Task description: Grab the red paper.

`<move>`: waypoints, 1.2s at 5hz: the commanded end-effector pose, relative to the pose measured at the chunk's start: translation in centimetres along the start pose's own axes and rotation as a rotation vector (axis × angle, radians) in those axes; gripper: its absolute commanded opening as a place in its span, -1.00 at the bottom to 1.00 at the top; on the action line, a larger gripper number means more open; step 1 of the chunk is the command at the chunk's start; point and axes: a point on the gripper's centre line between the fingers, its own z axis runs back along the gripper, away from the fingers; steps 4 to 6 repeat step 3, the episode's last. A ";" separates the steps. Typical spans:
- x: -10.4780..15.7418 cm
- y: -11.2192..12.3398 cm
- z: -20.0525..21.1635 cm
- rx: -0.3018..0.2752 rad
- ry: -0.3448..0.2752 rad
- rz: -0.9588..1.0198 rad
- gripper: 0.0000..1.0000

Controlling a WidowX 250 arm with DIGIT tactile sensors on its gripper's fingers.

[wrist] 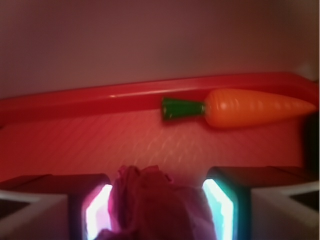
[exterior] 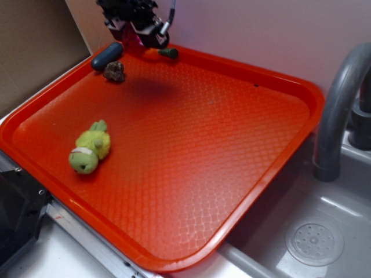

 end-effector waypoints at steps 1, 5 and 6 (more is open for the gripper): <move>-4.1 -3.5 10.4 -0.062 0.017 -0.143 -1.00; -5.5 -2.5 12.6 -0.148 0.066 -0.131 -1.00; -5.5 -2.5 12.6 -0.148 0.066 -0.131 -1.00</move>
